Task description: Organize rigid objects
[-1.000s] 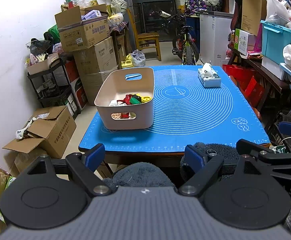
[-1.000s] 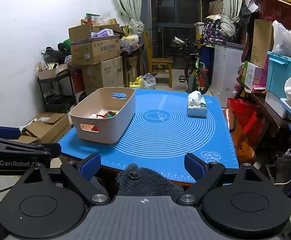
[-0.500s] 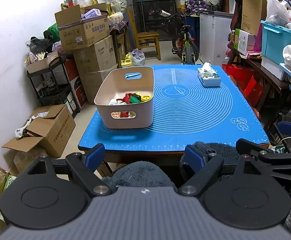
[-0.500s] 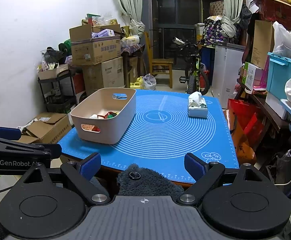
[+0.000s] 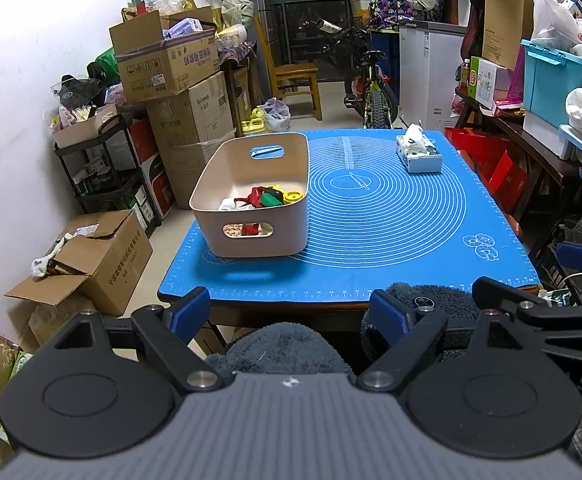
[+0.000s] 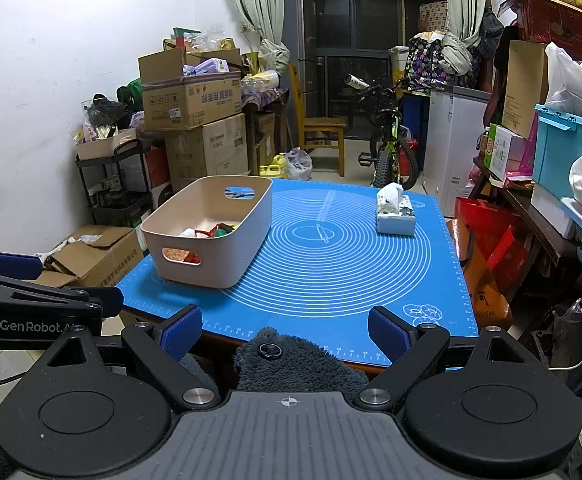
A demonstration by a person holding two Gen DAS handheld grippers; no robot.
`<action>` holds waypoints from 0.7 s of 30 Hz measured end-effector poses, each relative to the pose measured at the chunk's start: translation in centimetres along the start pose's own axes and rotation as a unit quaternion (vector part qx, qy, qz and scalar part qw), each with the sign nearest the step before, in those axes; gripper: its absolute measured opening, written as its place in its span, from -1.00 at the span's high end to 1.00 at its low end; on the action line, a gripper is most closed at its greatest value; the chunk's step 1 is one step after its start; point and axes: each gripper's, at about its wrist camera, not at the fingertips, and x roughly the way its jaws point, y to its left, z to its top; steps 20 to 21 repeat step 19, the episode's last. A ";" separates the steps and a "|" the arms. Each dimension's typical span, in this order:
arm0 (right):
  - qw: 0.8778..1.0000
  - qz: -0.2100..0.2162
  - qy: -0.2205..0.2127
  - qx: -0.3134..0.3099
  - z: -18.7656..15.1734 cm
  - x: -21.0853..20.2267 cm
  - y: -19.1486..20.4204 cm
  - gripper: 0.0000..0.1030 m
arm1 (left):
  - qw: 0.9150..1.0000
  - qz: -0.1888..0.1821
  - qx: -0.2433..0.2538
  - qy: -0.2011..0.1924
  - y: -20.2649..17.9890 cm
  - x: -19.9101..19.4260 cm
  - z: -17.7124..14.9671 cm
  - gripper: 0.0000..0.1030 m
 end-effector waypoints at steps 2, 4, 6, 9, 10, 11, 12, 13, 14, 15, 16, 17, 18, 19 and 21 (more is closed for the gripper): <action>1.000 0.000 0.000 0.000 0.0 0.0 0.0 -0.77 | 1.000 0.000 0.000 0.001 0.0 0.0 0.0 -0.69; 1.000 0.000 0.001 0.000 0.0 0.1 0.1 -0.77 | 1.000 0.000 0.000 0.001 0.0 0.0 0.0 -0.69; 1.000 0.000 0.000 0.000 0.0 0.0 0.0 -0.77 | 1.000 0.000 0.000 0.001 0.1 0.0 0.1 -0.69; 1.000 0.000 0.001 0.000 0.0 0.0 0.1 -0.77 | 1.000 0.001 0.001 0.000 0.2 0.0 0.1 -0.69; 1.000 0.001 0.001 0.000 -0.1 0.0 0.1 -0.77 | 1.000 0.001 0.001 0.001 0.2 0.0 0.1 -0.69; 1.000 0.001 0.001 0.000 -0.1 0.1 0.2 -0.77 | 1.000 0.001 0.001 0.001 0.2 0.0 0.1 -0.69; 1.000 0.001 0.001 0.000 -0.1 0.1 0.2 -0.77 | 1.000 0.001 0.001 0.001 0.2 0.0 0.1 -0.69; 1.000 0.001 0.001 0.000 -0.1 0.0 0.2 -0.77 | 1.000 0.001 0.001 0.001 0.2 -0.1 0.1 -0.69; 1.000 0.001 0.001 0.000 -0.1 0.1 0.3 -0.77 | 1.000 0.001 0.001 0.001 0.1 0.0 0.1 -0.69; 1.000 0.001 0.001 0.000 -0.1 0.0 0.2 -0.77 | 1.000 0.001 0.001 0.001 0.2 -0.1 0.1 -0.69; 1.000 0.001 0.002 0.000 -0.1 0.1 0.3 -0.77 | 1.000 0.001 0.001 0.001 0.2 -0.1 0.1 -0.69; 1.000 0.001 0.001 0.000 -0.1 0.1 0.2 -0.77 | 1.000 0.001 0.001 0.001 0.1 0.0 0.1 -0.69; 1.000 0.001 0.001 0.000 -0.1 0.0 0.2 -0.77 | 1.000 0.001 0.001 0.001 0.2 0.0 0.1 -0.69; 1.000 0.000 0.001 0.000 -0.1 0.0 0.2 -0.77 | 1.000 0.001 0.001 0.001 0.1 0.0 0.1 -0.69; 1.000 0.000 0.001 0.000 -0.1 0.0 0.2 -0.77 | 1.000 0.001 0.001 0.001 0.1 0.0 0.1 -0.69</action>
